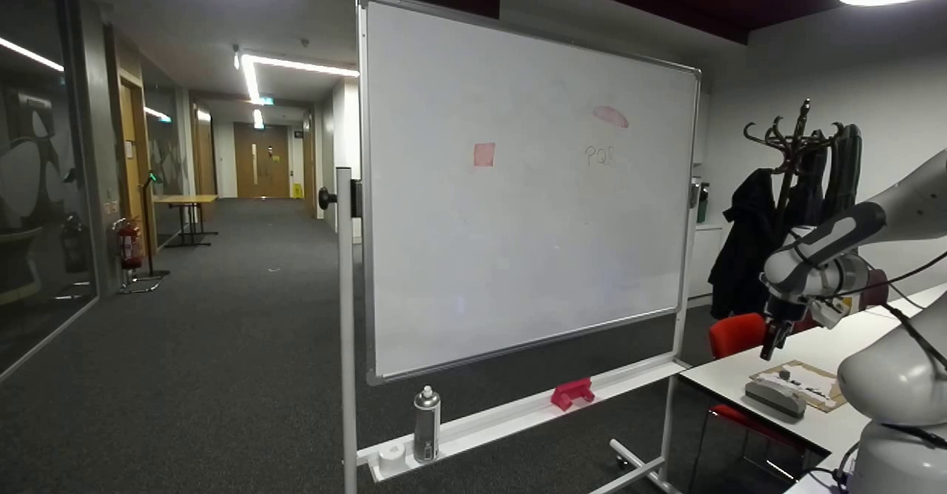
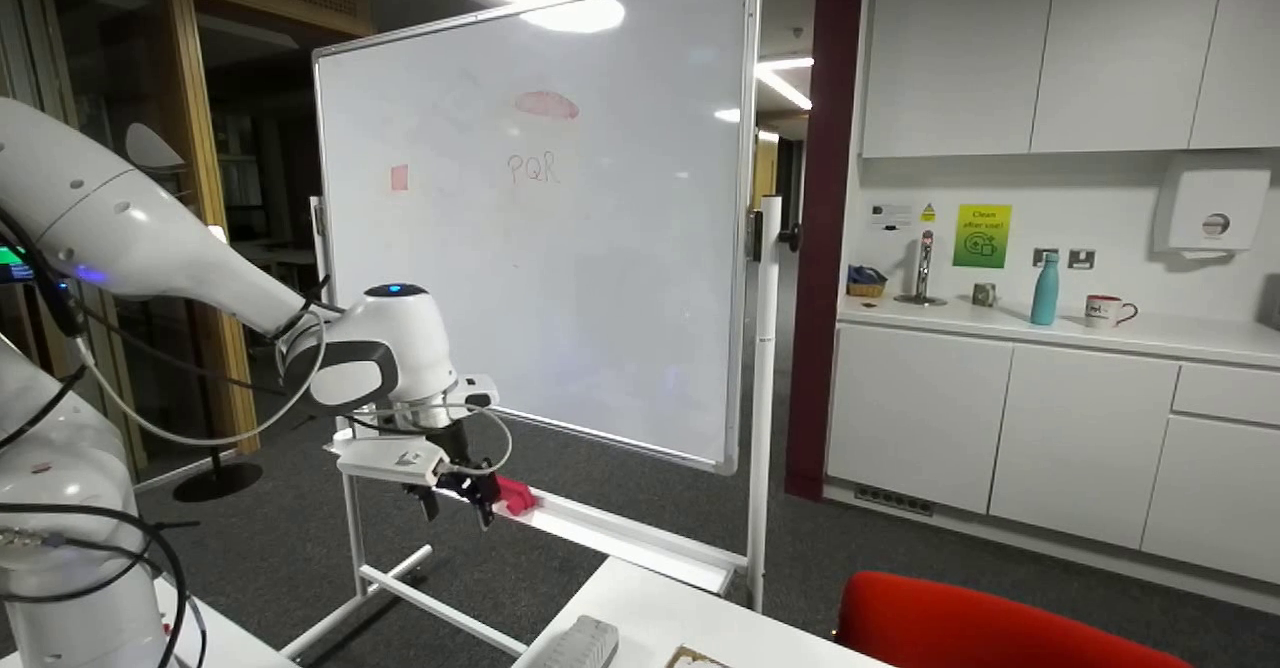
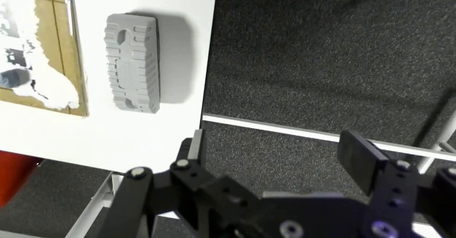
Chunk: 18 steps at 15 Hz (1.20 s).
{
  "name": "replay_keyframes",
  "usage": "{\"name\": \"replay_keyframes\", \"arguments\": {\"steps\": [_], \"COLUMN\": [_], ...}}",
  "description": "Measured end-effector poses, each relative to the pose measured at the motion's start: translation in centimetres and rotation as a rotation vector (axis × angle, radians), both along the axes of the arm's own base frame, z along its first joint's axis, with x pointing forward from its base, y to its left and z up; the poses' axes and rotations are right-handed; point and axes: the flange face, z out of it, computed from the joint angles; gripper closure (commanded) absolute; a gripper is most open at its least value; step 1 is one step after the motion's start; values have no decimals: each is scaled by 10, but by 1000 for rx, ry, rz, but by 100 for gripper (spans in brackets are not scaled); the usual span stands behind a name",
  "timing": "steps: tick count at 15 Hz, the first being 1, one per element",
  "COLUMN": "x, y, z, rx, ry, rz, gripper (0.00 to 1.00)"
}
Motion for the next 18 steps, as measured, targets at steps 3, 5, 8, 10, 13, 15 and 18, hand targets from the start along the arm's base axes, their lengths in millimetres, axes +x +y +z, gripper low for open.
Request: {"name": "replay_keyframes", "arguments": {"steps": [3,5,8,10,13,15,18], "x": [-8,-15,-20,-17,-6,5,23], "y": [-27,-49,-77,-92,-111,-123,-139], "z": [6,9,7,2,-13,-24,-41], "rx": [15,54,104,115,108,97,78], "ry": [-55,-98,-100,-64,-5,34,88], "rz": [-2,-30,-94,-132,-172,-193,-214], "gripper": [0,0,0,0,0,0,0]}}
